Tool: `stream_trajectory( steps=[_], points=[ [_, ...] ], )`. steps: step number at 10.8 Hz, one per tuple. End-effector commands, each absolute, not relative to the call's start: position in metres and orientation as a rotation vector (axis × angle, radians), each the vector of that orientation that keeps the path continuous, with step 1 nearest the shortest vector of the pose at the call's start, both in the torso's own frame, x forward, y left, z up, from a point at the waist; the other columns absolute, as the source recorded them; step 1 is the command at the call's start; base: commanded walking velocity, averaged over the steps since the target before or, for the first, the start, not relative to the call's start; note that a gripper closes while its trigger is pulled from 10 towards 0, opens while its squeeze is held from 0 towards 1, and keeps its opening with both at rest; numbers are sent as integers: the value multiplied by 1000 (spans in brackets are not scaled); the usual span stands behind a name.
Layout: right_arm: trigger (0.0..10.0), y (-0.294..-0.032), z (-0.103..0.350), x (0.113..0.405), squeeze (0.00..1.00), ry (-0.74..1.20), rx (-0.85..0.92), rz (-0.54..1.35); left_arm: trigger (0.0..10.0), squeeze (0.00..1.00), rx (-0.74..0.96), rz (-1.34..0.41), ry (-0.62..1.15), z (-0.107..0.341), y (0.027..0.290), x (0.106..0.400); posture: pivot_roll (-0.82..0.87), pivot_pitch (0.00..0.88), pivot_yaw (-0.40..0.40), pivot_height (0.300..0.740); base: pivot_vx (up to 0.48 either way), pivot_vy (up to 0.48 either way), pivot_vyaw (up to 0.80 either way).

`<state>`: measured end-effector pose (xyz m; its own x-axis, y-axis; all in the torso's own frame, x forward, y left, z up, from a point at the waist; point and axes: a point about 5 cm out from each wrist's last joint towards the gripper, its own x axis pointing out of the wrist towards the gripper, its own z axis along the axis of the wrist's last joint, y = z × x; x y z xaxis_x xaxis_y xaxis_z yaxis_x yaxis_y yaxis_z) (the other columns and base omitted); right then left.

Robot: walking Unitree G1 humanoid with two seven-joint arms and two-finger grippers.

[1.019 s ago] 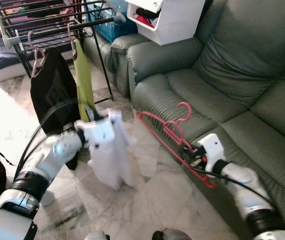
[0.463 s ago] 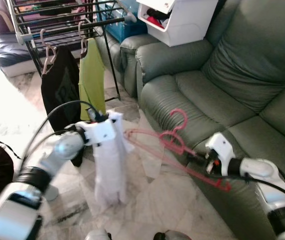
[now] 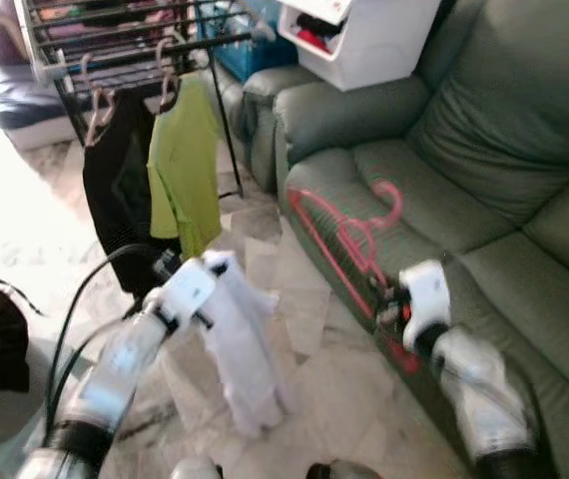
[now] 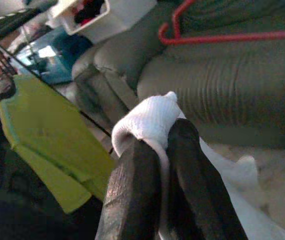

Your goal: Hang hanger

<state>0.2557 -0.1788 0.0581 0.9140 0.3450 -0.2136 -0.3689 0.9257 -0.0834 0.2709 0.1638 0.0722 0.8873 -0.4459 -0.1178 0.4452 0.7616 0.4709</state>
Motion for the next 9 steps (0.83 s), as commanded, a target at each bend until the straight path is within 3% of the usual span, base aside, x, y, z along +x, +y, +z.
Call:
stream_trajectory(
  steps=[1,3,5,9],
  points=[
    [10000,-178,66,253,0,144,-149,347,10000,0,483,-434,-53,87,168,271,0,13,-23,740,0,0,0],
    [10000,-187,59,243,0,169,-146,278,10000,0,470,-401,-4,85,177,262,-4,16,-33,740,0,0,0],
    [10000,-185,64,250,0,158,-170,271,10000,0,473,-404,-32,101,174,271,-15,26,-31,740,-270,0,0],
    [10000,-178,54,247,0,190,-169,272,10000,0,469,-476,11,94,163,261,-14,18,-27,740,-277,0,0]
  ],
)
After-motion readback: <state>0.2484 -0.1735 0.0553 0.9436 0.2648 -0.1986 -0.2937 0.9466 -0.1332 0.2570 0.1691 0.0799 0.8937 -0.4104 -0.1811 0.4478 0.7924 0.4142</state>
